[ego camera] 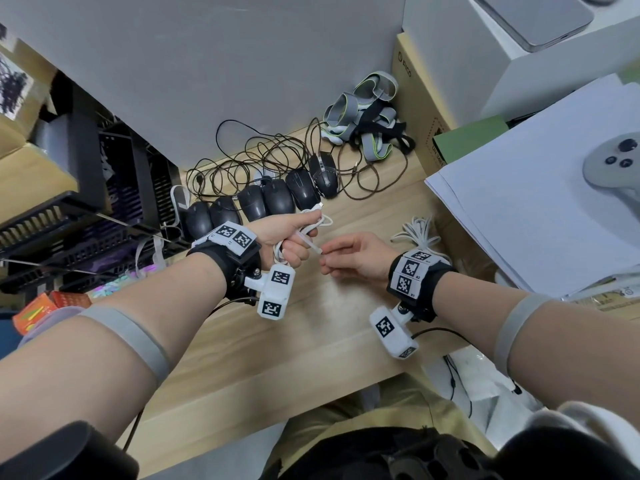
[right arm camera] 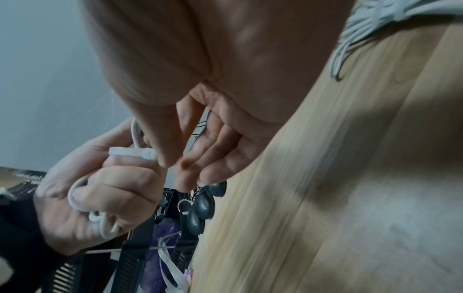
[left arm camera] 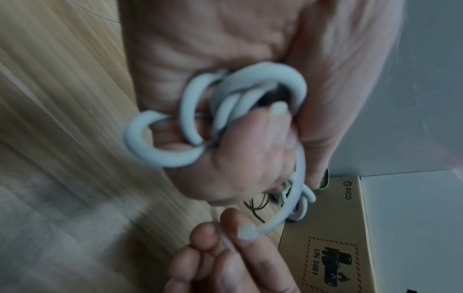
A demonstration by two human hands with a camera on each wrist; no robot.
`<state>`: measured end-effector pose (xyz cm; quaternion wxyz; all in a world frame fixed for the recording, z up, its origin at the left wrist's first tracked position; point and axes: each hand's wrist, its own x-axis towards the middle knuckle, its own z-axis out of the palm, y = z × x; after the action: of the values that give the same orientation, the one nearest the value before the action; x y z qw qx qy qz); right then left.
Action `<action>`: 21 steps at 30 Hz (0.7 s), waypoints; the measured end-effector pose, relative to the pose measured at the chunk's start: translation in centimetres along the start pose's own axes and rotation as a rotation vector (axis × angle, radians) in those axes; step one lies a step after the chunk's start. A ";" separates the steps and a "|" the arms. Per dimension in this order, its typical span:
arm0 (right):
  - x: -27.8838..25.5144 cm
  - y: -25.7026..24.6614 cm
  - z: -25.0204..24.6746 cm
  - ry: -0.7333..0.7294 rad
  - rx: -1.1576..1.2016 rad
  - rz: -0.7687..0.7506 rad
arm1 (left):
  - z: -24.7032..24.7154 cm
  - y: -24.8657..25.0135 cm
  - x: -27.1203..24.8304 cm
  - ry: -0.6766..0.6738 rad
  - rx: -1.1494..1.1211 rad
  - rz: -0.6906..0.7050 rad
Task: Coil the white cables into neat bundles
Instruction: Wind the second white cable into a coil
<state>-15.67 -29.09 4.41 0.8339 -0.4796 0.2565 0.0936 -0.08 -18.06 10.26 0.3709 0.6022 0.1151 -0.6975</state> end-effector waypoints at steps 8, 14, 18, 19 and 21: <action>0.2 -0.4 0.3 -0.007 -0.032 -0.041 | 0.3 0.1 0.0 -0.018 0.021 -0.023; 0.1 -1.4 0.6 -0.122 -0.024 -0.045 | -0.3 0.1 0.6 -0.040 -0.028 -0.060; 0.1 -1.4 0.4 -0.183 -0.056 -0.028 | -0.5 0.1 0.7 -0.023 -0.031 -0.091; 0.2 -1.4 0.4 -0.186 -0.045 -0.024 | -0.4 0.0 0.8 -0.032 -0.013 -0.104; 0.4 -1.4 0.6 -0.193 -0.007 -0.027 | -0.2 0.0 1.0 -0.051 0.022 -0.128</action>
<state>-14.59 -29.31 5.53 0.8542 -0.4747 0.1683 0.1290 0.11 -18.32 9.30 0.3216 0.5795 0.1361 -0.7363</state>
